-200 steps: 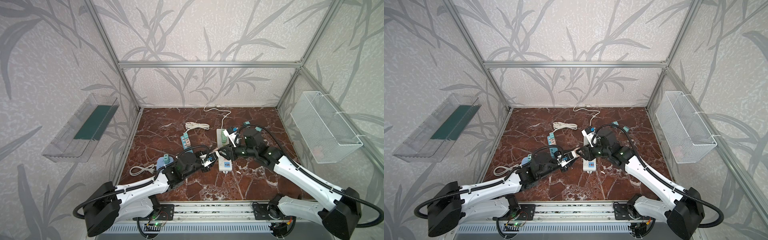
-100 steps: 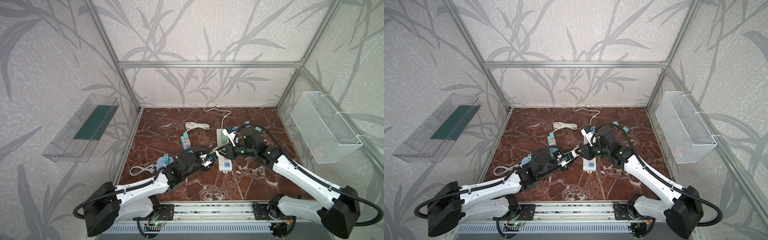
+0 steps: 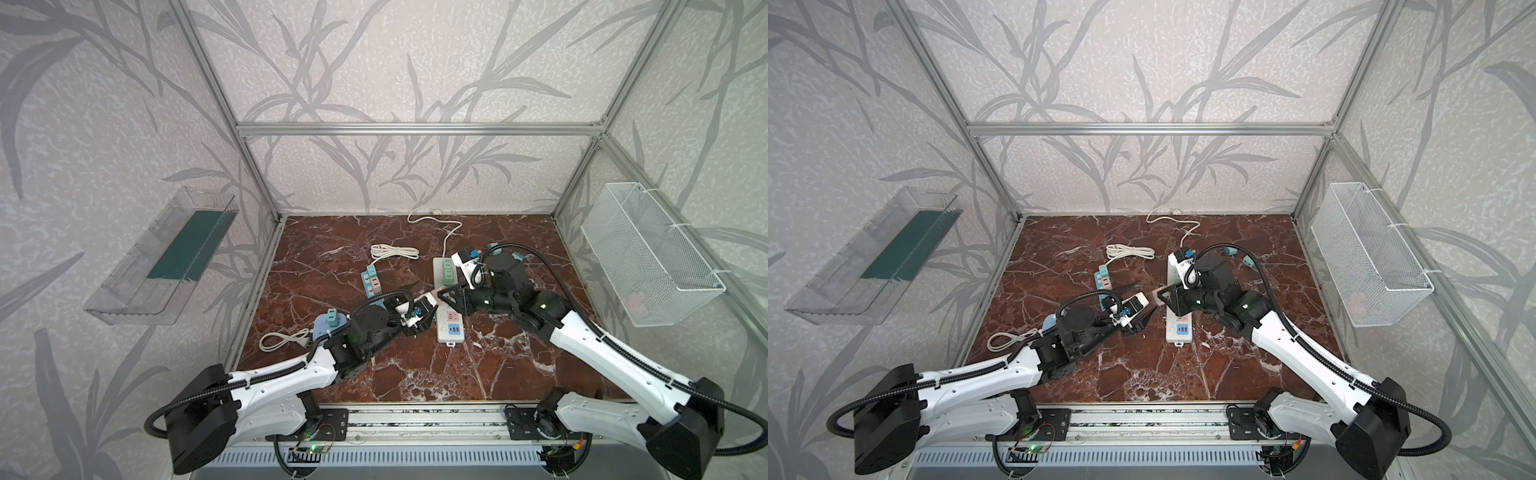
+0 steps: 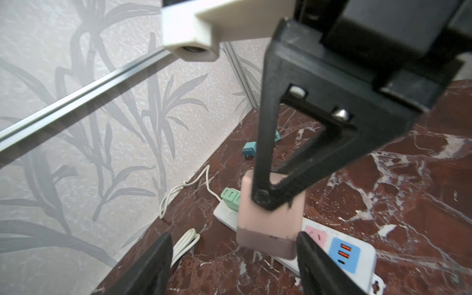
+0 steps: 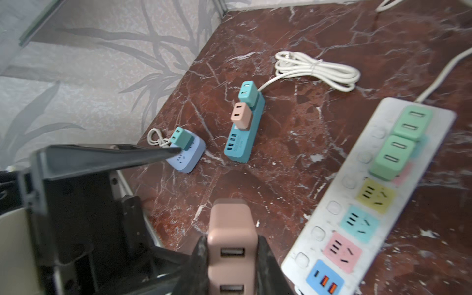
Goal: Insert the plug
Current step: 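Carry the pink adapter over the white strip with the right gripper while the left withdraws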
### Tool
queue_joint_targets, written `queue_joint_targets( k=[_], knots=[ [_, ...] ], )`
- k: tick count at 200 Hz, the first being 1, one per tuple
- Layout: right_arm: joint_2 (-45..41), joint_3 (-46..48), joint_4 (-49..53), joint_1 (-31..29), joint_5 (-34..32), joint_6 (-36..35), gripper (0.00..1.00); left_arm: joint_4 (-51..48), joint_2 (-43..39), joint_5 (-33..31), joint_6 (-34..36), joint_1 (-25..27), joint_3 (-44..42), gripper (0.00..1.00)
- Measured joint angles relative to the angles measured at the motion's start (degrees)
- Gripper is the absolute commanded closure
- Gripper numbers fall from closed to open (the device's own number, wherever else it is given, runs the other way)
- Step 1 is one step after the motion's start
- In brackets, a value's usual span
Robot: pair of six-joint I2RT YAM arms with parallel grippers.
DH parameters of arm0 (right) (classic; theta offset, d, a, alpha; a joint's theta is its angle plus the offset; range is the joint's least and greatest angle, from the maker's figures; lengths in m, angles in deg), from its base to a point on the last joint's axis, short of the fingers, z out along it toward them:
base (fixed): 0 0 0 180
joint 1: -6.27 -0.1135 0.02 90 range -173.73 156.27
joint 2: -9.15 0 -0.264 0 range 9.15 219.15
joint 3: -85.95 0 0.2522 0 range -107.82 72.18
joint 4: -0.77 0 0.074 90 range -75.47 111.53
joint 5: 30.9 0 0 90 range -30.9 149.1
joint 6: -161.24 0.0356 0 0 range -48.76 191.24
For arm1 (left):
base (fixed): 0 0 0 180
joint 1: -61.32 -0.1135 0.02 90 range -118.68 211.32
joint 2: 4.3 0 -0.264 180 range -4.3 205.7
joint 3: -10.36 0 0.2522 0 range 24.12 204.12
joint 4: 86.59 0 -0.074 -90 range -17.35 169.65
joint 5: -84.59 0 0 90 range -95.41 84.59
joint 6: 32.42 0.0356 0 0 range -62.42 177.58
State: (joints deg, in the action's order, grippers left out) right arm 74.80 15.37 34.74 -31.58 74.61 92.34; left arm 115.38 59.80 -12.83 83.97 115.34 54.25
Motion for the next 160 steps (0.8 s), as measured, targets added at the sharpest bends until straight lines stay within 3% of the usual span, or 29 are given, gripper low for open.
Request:
queue_joint_targets(
  k=[37,49,63,83,108,160],
  knots=[
    [2.9,-2.3,4.0,0.0,-11.6,0.3,1.00,3.7,0.5,-12.8,-7.6,0.0,1.6,0.17],
    [5.6,-2.6,4.5,0.0,-14.9,0.5,1.00,-3.4,1.4,-18.7,-14.7,-0.5,6.1,0.17],
    [8.9,-2.7,5.0,0.0,-17.9,0.5,1.00,-15.0,3.2,-21.1,-24.5,-1.9,14.4,0.17],
    [14.3,-3.7,5.9,0.1,-21.0,0.5,1.00,-26.8,5.6,-20.4,-35.5,-3.9,23.6,0.17],
    [19.2,-5.8,6.2,0.5,-23.2,0.7,1.00,-36.8,7.5,-15.8,-45.4,-6.4,27.3,0.17],
    [24.7,-9.7,6.0,2.5,-24.9,1.6,1.00,-48.0,10.1,-10.9,-53.3,-7.8,27.8,0.18]
  ],
)
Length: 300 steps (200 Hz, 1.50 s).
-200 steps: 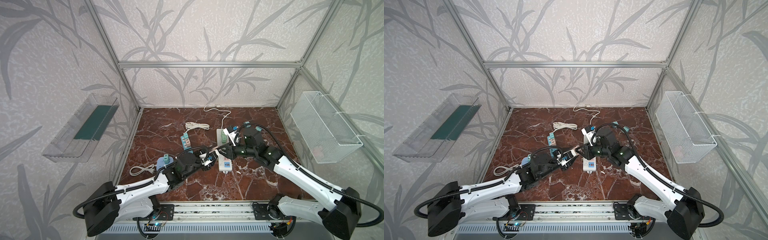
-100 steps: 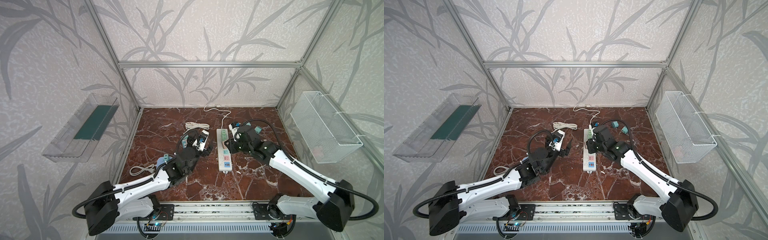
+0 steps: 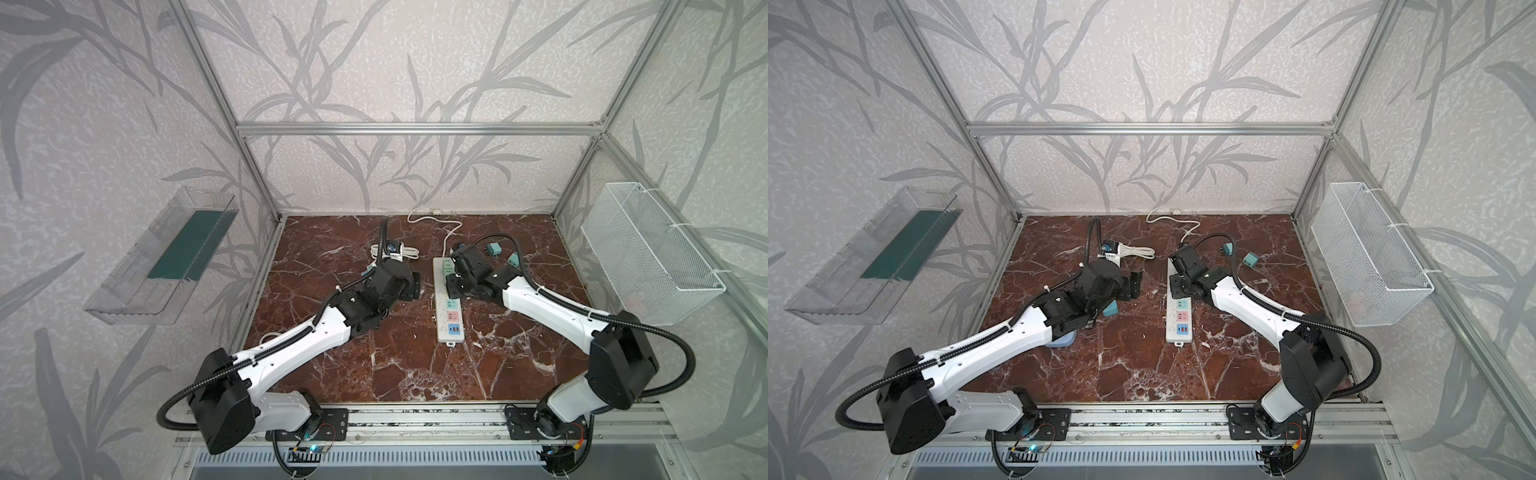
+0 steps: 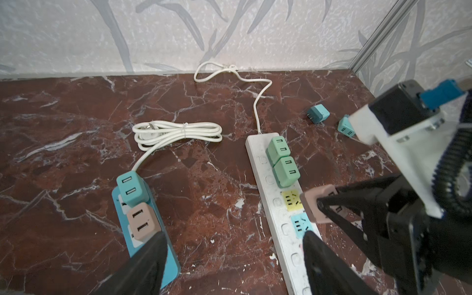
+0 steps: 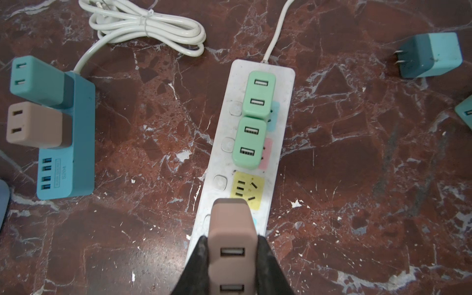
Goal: Insert the plug
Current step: 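Carry the pink adapter over the white strip with the right gripper while the left withdraws, then lower the pink adapter into the socket beside the green adapters, right gripper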
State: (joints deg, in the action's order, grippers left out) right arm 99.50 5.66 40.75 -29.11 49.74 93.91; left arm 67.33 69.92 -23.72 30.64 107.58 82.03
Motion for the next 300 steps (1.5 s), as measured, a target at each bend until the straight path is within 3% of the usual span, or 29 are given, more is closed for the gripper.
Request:
queue_joint_targets(
  k=[133,300],
  knots=[
    [9.0,-4.4,1.5,1.4,-1.9,1.6,1.00,-0.1,-2.6,0.6,-1.1,0.0,-0.2,0.18],
    [12.4,-8.1,4.8,2.0,0.1,4.5,1.00,0.3,-4.4,0.4,-1.1,-0.1,-0.8,0.18]
  ],
)
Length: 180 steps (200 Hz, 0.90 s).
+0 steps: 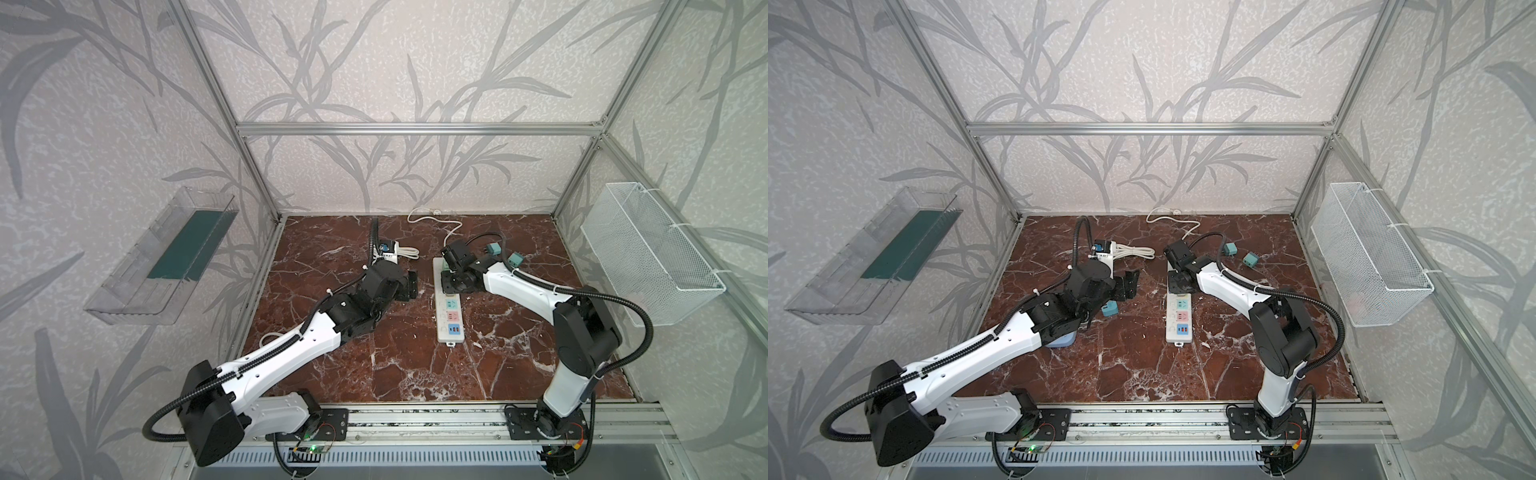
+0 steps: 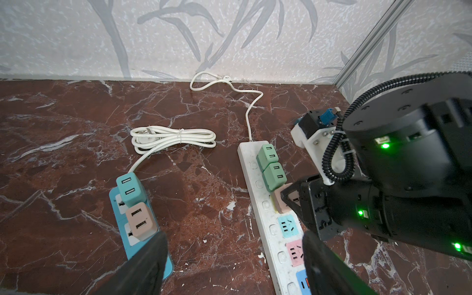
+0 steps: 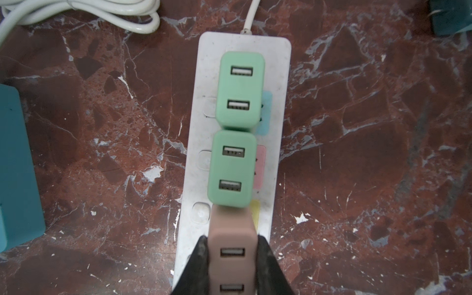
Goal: Insert the plug
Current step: 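Lower the pink adapter into the socket beside the green adapters, right gripper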
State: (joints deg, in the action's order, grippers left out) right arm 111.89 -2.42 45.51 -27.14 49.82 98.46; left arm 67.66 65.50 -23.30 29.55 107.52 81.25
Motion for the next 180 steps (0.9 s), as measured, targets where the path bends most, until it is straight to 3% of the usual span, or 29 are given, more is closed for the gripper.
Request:
queue_joint_targets(
  k=[180],
  knots=[
    [4.7,-3.5,2.5,-2.7,-5.5,4.4,1.00,1.0,-1.2,0.1,0.0,-0.7,-1.1,0.18]
  ],
)
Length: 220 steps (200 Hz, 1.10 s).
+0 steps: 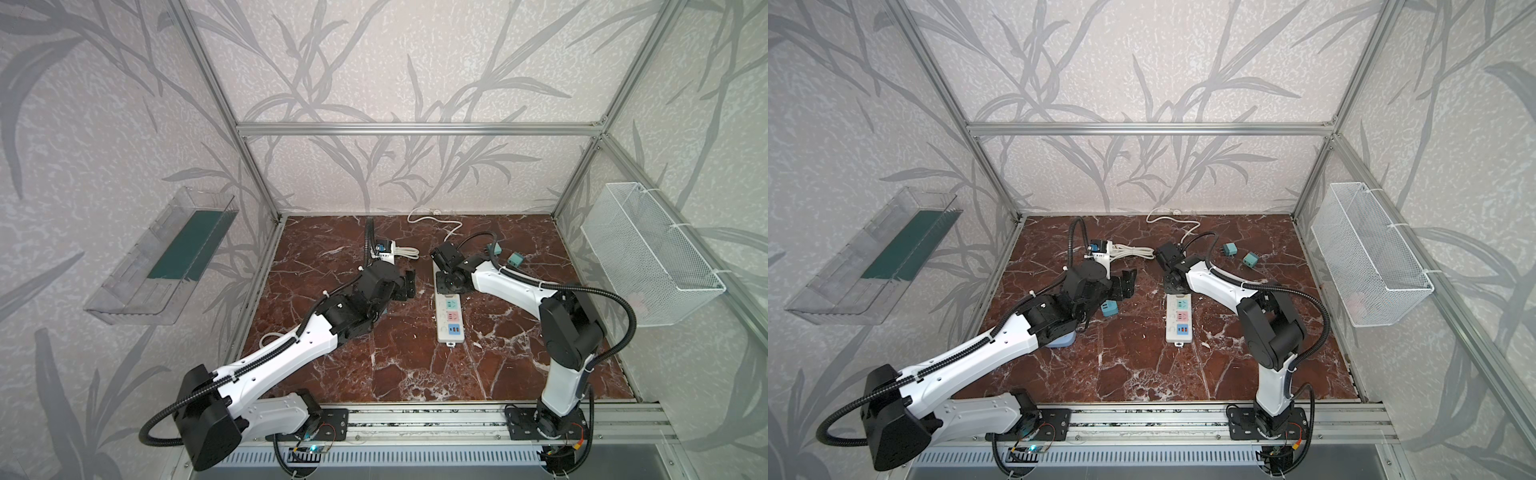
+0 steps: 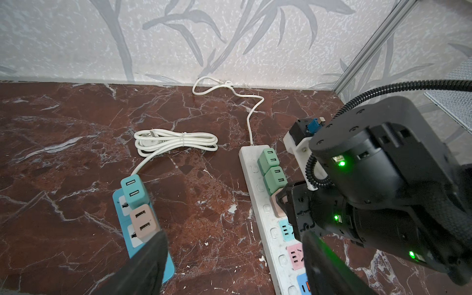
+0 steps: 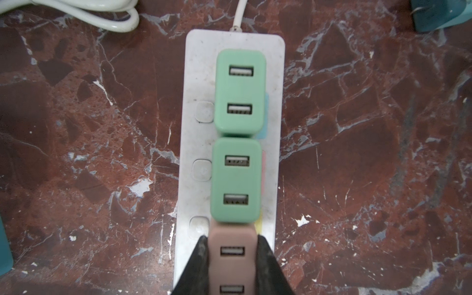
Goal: Insert the plug
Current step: 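Lower the pink adapter into the socket beside the green adapters, right gripper, then open the right gripper and move it toward the teal cube adapters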
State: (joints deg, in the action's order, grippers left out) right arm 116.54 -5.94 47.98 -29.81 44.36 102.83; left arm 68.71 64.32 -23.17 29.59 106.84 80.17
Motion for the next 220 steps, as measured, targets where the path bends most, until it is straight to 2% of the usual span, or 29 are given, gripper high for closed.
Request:
queue_joint_targets(
  k=[4,31,44,59,91,127,155,220],
  knots=[
    [0.0,0.0,0.1,0.0,0.0,0.1,1.00,0.1,0.0,0.0,0.0,0.0,0.0,0.18],
    [0.0,-0.2,0.3,-0.2,-0.2,0.7,0.81,0.2,-0.1,0.3,0.0,-0.2,-0.1,0.18],
    [0.0,-0.3,0.5,-0.2,-0.2,1.0,0.77,0.2,-0.2,0.4,0.0,-0.2,-0.2,0.18],
    [0.0,-0.6,0.9,-0.2,0.0,1.2,0.64,0.2,-0.2,0.6,0.0,-0.3,-0.2,0.18],
    [0.0,-1.4,4.9,0.0,0.8,1.2,0.50,0.3,-0.5,1.0,0.0,-0.5,-0.3,0.17],
    [-2.0,-4.3,6.8,0.4,0.5,0.0,0.49,0.7,-1.2,1.0,0.0,-0.8,-0.5,0.17],
    [-4.3,-4.3,6.6,1.6,-0.3,-1.7,0.52,1.0,-1.4,1.1,0.0,-0.9,-0.8,0.18],
    [-2.6,-4.3,6.8,3.6,0.3,-3.8,0.55,1.2,-1.4,1.3,0.0,-1.0,-0.8,0.18]
  ],
)
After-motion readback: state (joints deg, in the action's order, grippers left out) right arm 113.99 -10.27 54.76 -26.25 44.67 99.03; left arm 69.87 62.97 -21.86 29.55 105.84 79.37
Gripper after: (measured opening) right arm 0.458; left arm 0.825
